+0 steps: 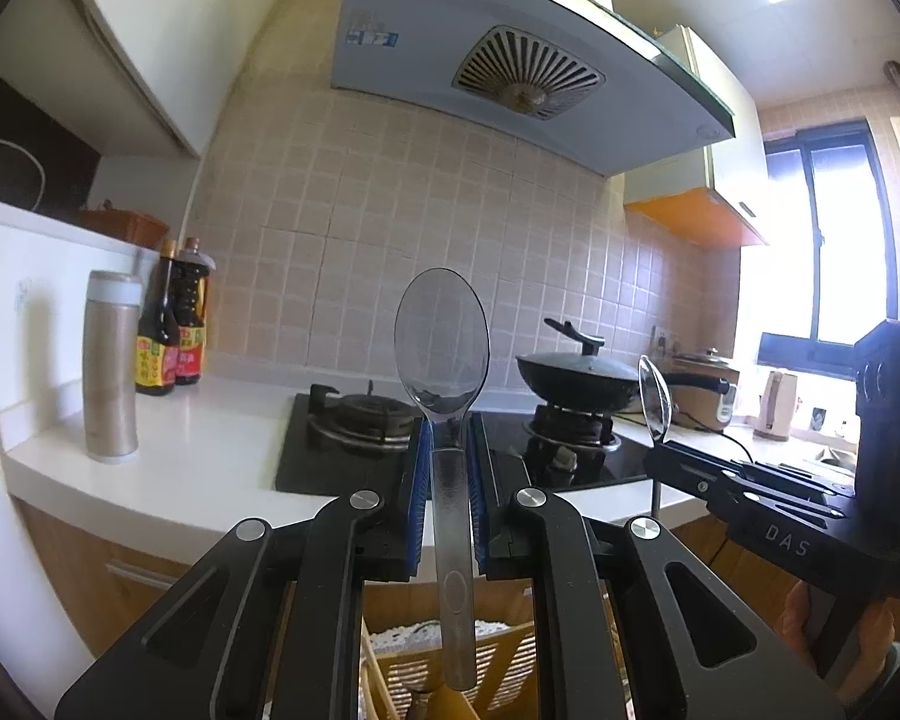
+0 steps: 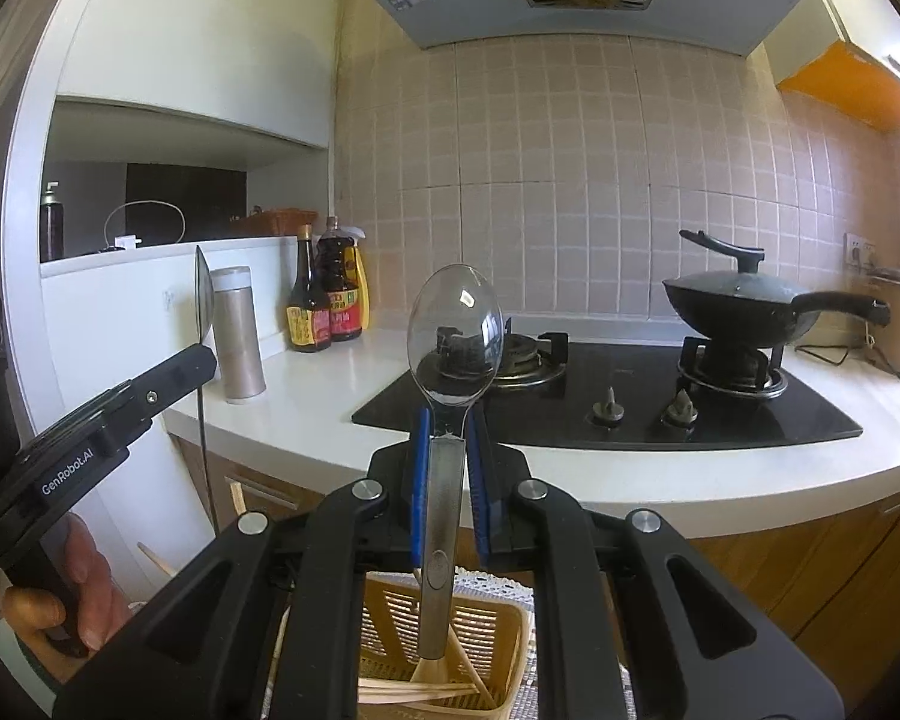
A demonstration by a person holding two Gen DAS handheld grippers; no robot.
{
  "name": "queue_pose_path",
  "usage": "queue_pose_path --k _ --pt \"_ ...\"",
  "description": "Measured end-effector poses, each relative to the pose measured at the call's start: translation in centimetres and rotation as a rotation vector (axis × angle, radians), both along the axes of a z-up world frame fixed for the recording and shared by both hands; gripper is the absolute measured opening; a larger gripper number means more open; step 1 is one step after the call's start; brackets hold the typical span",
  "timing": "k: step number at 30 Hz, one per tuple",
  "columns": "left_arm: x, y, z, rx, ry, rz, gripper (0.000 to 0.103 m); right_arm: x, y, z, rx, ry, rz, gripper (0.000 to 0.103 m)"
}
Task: Organize utensils
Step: 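Carry both clear spoons over the caddy and open both tools to drop them, then move both tools back down to the remaining spoons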
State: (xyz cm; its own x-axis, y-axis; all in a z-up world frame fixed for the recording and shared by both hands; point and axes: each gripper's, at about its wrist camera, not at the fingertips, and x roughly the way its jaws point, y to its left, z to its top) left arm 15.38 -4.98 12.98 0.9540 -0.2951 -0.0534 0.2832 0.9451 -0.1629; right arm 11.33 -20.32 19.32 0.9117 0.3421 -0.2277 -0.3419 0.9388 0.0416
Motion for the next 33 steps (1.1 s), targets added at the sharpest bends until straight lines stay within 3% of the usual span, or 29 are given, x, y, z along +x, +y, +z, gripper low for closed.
queue_pose_path --k 14,19,23,25,30,33 --pt "1.3 1.1 -2.2 -0.037 0.067 -0.062 0.011 0.7 -0.6 -2.4 0.008 0.04 0.004 0.011" --pt "0.6 1.4 -1.9 -0.035 0.065 -0.071 0.021 0.4 -0.7 -2.6 0.01 0.077 0.018 0.012" --pt "-0.5 1.7 -1.4 -0.035 0.05 -0.073 0.037 -0.3 -1.1 -2.6 0.021 0.098 0.027 0.014" --pt "-1.0 1.8 -0.8 -0.029 0.044 -0.078 0.045 -0.8 -1.3 -2.5 0.031 0.107 0.031 0.02" --pt "-2.3 2.4 0.4 -0.039 0.052 -0.083 0.046 -2.3 -1.8 -1.4 0.055 0.128 0.022 0.028" --pt "-3.7 3.0 1.6 -0.055 0.041 -0.093 0.049 -4.0 -1.9 -0.1 0.057 0.111 0.008 0.039"
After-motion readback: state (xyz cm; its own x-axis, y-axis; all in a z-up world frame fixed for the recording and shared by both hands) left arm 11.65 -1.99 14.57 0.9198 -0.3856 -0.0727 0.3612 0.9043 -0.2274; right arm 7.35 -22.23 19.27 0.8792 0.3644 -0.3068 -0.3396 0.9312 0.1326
